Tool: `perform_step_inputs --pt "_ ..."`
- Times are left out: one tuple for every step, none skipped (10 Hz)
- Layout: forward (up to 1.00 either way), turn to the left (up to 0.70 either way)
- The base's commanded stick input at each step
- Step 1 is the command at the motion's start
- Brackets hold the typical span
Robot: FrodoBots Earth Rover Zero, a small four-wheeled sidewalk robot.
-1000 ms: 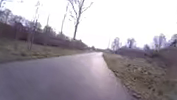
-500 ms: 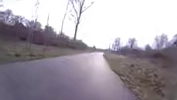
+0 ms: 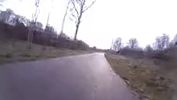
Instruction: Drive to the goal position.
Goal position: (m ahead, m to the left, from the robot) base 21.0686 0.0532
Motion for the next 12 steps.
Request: perform_step_inputs --pt "1.00 -0.40" --pt "1.00 -0.18" --pt "1.00 0.00" --pt "1.00 0.00" --pt "1.00 0.00" --pt "1.00 0.00" --pt "1.00 0.00" --pt "1.00 0.00" --pt "1.00 0.00" --pt "1.00 0.00" --pt "1.00 0.10" --pt "1.00 0.29"
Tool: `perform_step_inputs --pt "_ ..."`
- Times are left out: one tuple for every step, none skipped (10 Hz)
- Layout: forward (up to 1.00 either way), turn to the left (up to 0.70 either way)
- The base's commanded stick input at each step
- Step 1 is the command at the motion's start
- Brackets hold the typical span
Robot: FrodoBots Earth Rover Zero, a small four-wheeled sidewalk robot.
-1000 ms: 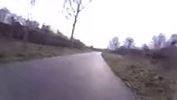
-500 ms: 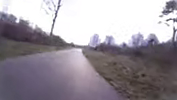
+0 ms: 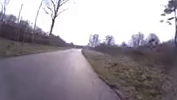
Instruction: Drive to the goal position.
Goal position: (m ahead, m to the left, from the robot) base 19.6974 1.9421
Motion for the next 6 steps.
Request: perform_step_inputs --pt "1.00 0.40" --pt "1.00 0.40" --pt "1.00 0.40" --pt "0.00 0.31" --pt "0.00 0.01" --pt "0.00 0.00"
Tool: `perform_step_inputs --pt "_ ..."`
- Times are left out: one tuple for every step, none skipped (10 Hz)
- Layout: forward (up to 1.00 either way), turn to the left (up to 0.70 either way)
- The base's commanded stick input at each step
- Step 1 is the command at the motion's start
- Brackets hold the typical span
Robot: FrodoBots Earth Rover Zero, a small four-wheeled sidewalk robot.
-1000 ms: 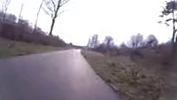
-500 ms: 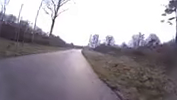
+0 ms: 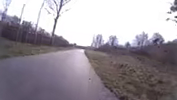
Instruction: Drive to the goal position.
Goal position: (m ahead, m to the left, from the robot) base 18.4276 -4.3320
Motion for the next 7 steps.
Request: perform_step_inputs --pt "0.00 0.00" --pt "0.00 0.00" --pt "0.00 0.00" --pt "0.39 0.00" --pt "1.00 0.00" --pt "1.00 0.00" --pt "1.00 0.00"
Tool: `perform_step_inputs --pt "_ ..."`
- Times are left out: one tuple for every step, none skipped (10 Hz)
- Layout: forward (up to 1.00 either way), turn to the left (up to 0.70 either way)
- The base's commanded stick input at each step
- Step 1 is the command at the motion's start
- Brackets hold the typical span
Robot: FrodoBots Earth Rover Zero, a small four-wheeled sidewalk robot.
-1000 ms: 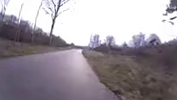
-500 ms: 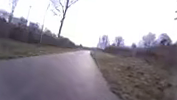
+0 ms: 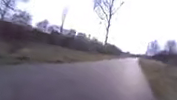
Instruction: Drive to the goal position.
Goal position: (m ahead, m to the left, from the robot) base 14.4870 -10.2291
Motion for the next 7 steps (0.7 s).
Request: perform_step_inputs --pt "1.00 0.00" --pt "1.00 0.00" --pt "1.00 0.00" --pt "1.00 0.00" --pt "1.00 -0.12" --pt "1.00 -0.35" --pt "1.00 -0.40"
